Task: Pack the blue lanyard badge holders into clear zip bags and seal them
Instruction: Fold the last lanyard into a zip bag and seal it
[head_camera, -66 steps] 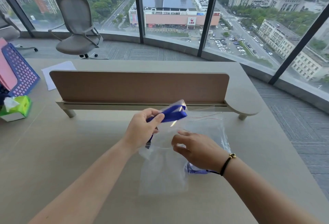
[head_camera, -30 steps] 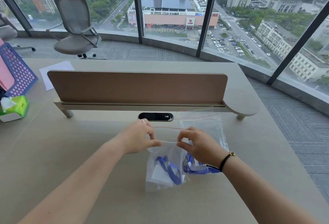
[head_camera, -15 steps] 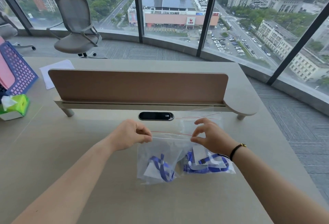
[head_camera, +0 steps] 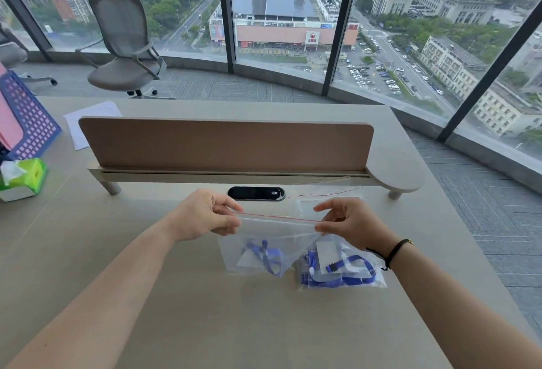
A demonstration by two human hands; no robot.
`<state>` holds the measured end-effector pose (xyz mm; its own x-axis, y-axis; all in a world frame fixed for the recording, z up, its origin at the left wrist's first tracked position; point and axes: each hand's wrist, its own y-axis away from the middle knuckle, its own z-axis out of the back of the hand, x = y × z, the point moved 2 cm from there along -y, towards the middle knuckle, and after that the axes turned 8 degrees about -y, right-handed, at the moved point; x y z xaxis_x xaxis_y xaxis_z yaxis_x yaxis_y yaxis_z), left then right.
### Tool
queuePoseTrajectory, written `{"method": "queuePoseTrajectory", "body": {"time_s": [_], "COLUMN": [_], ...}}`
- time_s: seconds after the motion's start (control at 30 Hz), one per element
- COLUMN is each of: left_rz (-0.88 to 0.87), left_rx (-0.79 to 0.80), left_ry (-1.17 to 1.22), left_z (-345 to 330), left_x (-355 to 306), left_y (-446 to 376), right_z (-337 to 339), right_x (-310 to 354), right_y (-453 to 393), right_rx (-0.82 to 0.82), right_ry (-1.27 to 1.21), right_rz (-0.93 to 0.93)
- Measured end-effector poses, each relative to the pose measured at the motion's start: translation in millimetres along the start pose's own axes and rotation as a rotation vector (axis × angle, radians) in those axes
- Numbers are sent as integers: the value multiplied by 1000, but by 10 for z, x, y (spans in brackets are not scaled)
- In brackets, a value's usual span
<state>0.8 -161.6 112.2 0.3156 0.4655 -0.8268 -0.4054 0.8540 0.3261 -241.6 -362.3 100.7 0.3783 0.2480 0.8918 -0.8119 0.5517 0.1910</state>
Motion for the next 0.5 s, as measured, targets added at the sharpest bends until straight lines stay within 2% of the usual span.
{"method": "queuePoseTrajectory", "body": {"time_s": [0.13, 0.23, 0.33, 0.5], "left_rz": [51, 58, -48, -198], "left_rx": [62, 107, 103, 105], "left_ry": [-37, -217, -453, -418], "left_z": [65, 78, -44, -437], "left_x": [-54, -144, -310, -599], "left_y": [51, 57, -6, -104], "right_z": [13, -11, -88, -237], "right_x": [28, 83, 180, 315], "right_y": [16, 41, 35, 3], "right_rx": [70, 100, 122, 111], "right_ry": [-11, 11, 17, 54], "right_rz": [8, 17, 41, 88]}}
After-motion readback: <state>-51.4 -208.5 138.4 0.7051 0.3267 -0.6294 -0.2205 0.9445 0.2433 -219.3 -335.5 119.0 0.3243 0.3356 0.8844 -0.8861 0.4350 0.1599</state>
